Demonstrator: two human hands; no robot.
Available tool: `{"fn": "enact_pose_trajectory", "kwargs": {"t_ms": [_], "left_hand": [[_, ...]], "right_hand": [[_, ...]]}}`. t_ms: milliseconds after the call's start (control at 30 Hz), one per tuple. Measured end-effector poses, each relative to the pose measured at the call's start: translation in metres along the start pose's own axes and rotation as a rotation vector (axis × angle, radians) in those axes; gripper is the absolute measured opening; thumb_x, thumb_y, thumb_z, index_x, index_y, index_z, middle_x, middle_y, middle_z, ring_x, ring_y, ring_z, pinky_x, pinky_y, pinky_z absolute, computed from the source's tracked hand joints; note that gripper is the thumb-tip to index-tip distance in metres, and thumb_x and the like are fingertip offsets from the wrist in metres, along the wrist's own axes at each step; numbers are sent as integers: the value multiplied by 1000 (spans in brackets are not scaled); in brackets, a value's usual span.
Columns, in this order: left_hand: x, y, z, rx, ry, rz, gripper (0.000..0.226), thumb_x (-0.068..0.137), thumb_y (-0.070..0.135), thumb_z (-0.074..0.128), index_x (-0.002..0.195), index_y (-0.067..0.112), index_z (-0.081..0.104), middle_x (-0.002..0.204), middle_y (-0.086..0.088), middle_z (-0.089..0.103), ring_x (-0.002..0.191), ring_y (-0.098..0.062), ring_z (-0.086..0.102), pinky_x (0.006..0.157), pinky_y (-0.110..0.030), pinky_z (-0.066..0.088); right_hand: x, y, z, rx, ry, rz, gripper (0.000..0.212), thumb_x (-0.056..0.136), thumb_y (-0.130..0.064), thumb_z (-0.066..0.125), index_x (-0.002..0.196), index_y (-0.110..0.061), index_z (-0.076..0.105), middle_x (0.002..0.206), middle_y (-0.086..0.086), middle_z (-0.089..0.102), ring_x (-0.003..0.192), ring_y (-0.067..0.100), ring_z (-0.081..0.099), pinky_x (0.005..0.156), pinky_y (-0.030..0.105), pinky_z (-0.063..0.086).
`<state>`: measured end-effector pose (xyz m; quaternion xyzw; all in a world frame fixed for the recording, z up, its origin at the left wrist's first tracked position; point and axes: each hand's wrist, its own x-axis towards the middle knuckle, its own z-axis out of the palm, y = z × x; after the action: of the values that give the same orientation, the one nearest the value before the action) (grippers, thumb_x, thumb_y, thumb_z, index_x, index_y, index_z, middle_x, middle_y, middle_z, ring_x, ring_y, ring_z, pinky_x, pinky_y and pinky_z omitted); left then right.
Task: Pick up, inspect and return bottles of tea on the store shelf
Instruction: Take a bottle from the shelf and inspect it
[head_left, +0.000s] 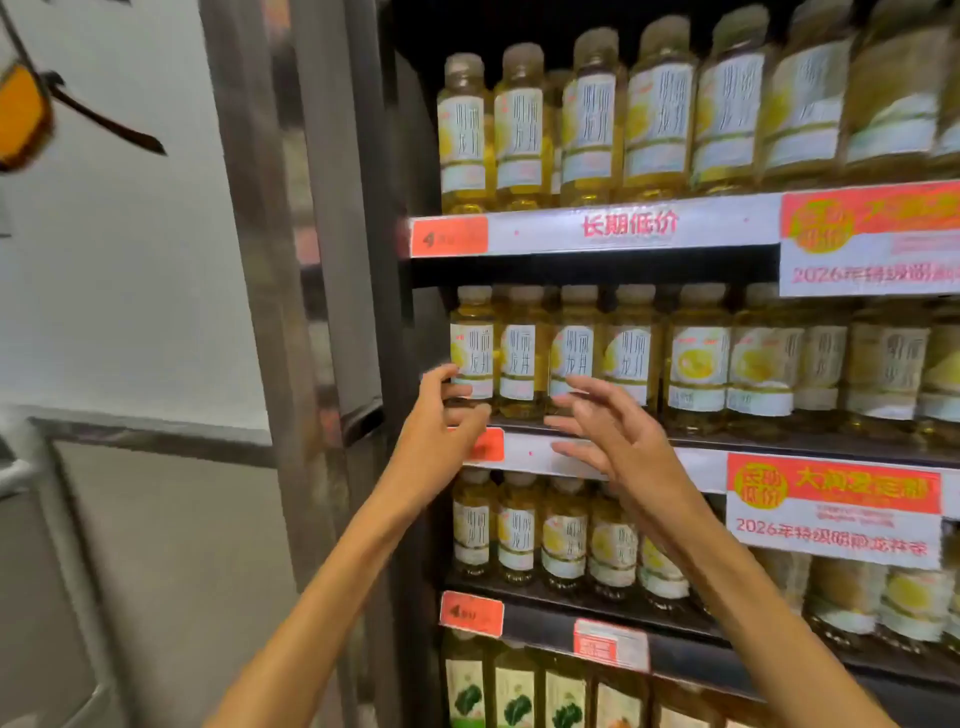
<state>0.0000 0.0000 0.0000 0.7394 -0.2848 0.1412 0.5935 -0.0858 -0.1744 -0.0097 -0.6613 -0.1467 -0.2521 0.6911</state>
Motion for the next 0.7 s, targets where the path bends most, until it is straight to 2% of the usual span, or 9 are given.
{"fn": "enact_pose_trajectory", "kwargs": {"t_ms": [67,100,233,367,467,533,600,633,700], "left_hand": [[10,6,1,94,-3,53,56,95,18,56,143,18,27,130,4,48,105,-5,56,75,-10,48],[15,8,2,126,-7,71,58,95,19,56,144,18,25,137,3,43,112,-4,51,80,-8,44],[29,11,12,218,-25,177,67,92,17,60,145,18,18,145,2,22,128,-6,30,103,-19,30],[43,-5,24,279,4,88,85,92,18,58,150,10,-4,156,-7,1,145,-20,6,115,-34,17],[52,-18,29,205,10,-26,88,94,16,54,149,10,-15,159,-9,-4,147,-24,3,117,-41,15],[57,-24,31,159,-9,-43,88,94,16,56,149,10,-12,158,-11,8,145,-26,14,118,-45,21],[62,-30,33,124,17,-74,83,93,18,59,150,9,-1,153,-12,26,139,-25,31,113,-44,32],[63,-34,33,107,51,-89,79,93,19,60,150,9,6,149,-11,34,135,-23,38,110,-40,37],[64,-40,35,119,118,-79,70,91,21,62,146,11,21,142,-8,44,128,-19,45,101,-28,39]], "right_hand": [[18,-10,4,-72,51,-85,39,80,-43,64,116,-30,58,119,0,63,110,12,63,85,25,54],[28,-14,7,-110,63,-123,31,86,-38,61,116,-31,57,120,-2,62,113,11,61,88,24,53],[64,-27,18,-376,74,-258,35,93,-29,59,127,-24,52,123,-9,57,117,4,53,90,12,46],[96,-26,27,-734,55,-324,49,93,-32,59,138,-20,44,140,-2,46,130,10,39,103,26,35],[115,-18,33,-973,27,-295,49,97,-34,53,141,-17,40,142,4,46,131,19,39,105,36,34],[128,-15,37,-1085,30,-253,41,100,-34,47,135,-13,44,129,8,55,121,24,49,95,36,40],[139,-12,39,-1151,54,-263,27,102,-33,41,114,-13,54,99,5,62,98,22,59,77,33,45],[144,-11,39,-1174,73,-279,23,102,-32,39,99,-15,54,83,-1,58,85,20,60,67,31,42],[153,-10,41,-1215,91,-295,29,102,-28,36,76,-20,46,67,-8,46,71,17,54,61,30,36]]}}
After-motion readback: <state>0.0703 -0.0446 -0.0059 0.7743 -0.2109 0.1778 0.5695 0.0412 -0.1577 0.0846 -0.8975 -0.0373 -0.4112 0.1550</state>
